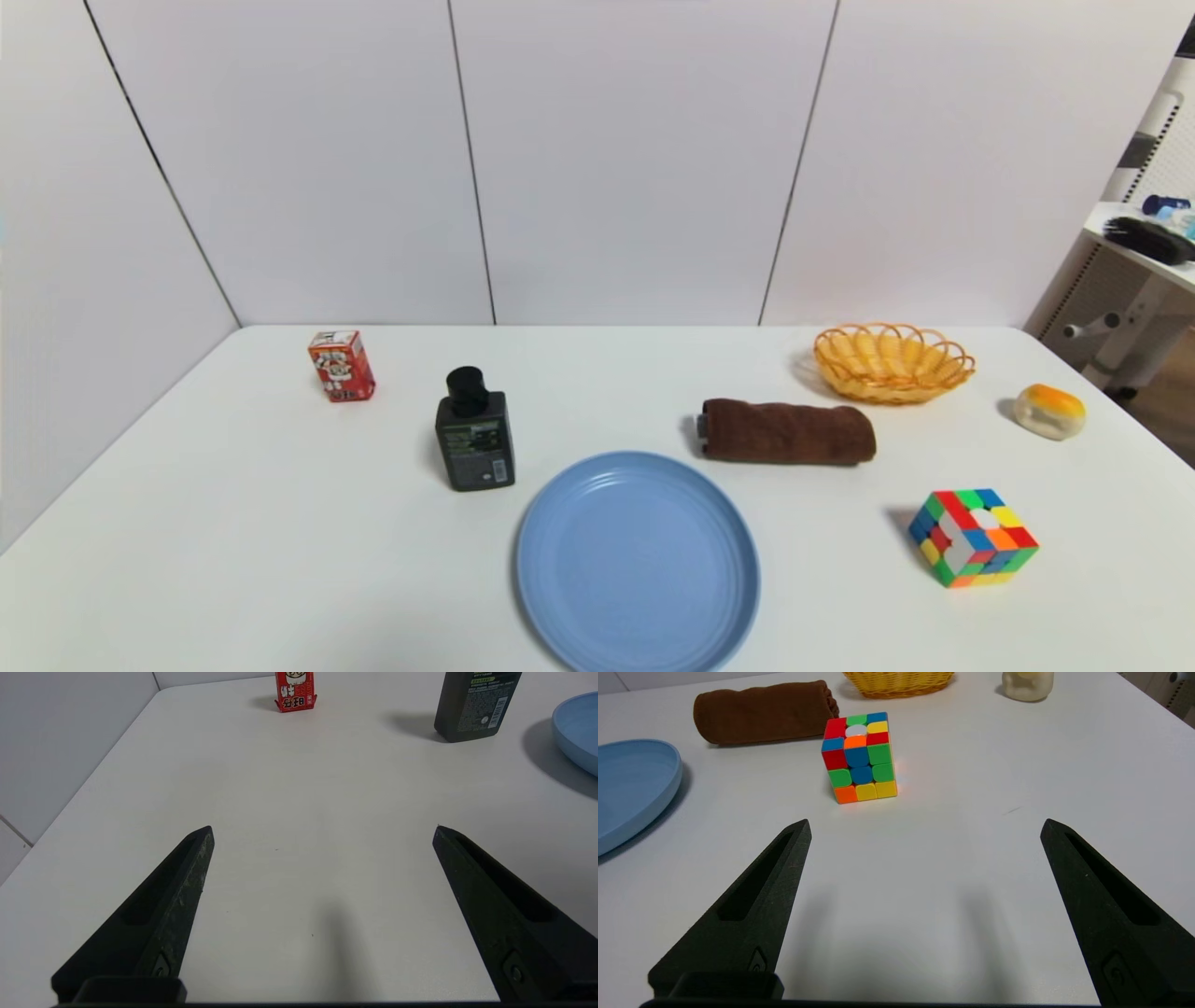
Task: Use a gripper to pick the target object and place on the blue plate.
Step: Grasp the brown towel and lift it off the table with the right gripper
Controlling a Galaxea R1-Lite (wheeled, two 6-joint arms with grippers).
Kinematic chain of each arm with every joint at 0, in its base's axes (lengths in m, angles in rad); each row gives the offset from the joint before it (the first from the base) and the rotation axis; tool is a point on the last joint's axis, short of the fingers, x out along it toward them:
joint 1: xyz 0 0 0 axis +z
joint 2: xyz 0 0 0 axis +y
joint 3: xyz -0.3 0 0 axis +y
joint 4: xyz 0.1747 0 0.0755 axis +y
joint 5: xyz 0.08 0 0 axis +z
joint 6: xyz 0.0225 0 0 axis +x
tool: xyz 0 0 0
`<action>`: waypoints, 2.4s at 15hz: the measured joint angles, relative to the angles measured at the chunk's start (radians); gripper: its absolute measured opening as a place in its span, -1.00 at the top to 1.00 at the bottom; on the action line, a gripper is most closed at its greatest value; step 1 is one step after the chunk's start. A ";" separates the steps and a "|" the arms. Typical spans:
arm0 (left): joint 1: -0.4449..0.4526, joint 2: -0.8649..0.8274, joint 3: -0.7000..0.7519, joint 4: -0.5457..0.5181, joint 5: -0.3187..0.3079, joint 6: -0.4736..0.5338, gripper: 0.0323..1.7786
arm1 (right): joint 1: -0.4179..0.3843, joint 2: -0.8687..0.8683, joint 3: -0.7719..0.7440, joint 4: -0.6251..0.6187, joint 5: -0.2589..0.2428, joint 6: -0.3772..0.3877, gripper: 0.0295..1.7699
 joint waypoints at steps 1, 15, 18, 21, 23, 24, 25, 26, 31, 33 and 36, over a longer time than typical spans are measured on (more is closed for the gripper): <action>0.000 0.000 0.000 0.000 0.000 0.000 -0.90 | 0.000 0.027 -0.039 0.010 0.004 0.001 -0.92; 0.000 0.000 0.000 0.000 0.000 0.000 -0.90 | 0.109 1.055 -1.043 0.231 0.345 -0.079 -0.92; 0.000 0.000 0.000 0.000 0.000 0.000 -0.90 | 0.137 1.247 -1.089 0.211 0.466 -0.232 -0.92; 0.000 0.000 0.000 0.000 0.000 0.000 -0.90 | 0.132 1.427 -1.117 0.174 0.659 -0.457 -0.92; 0.000 0.000 0.000 0.000 0.000 0.000 -0.90 | 0.130 1.536 -1.152 0.174 0.780 -0.619 -0.92; 0.000 0.000 0.000 0.000 0.000 0.000 -0.90 | 0.128 1.587 -1.171 0.177 0.828 -0.709 -0.92; 0.000 0.000 0.000 0.000 0.000 0.000 -0.90 | 0.127 1.627 -1.185 0.179 0.852 -0.787 -0.92; 0.000 0.000 0.000 0.000 0.000 0.000 -0.90 | 0.124 1.666 -1.196 0.181 0.861 -0.856 -0.92; 0.000 0.000 0.000 0.000 0.000 0.000 -0.90 | 0.113 1.824 -1.238 0.183 0.934 -1.085 -0.92; 0.000 0.000 0.000 0.000 0.000 0.000 -0.90 | 0.107 1.871 -1.261 0.183 0.937 -1.120 -0.92; 0.000 0.000 0.000 0.000 0.000 0.000 -0.90 | 0.104 1.930 -1.298 0.181 0.932 -1.128 -0.92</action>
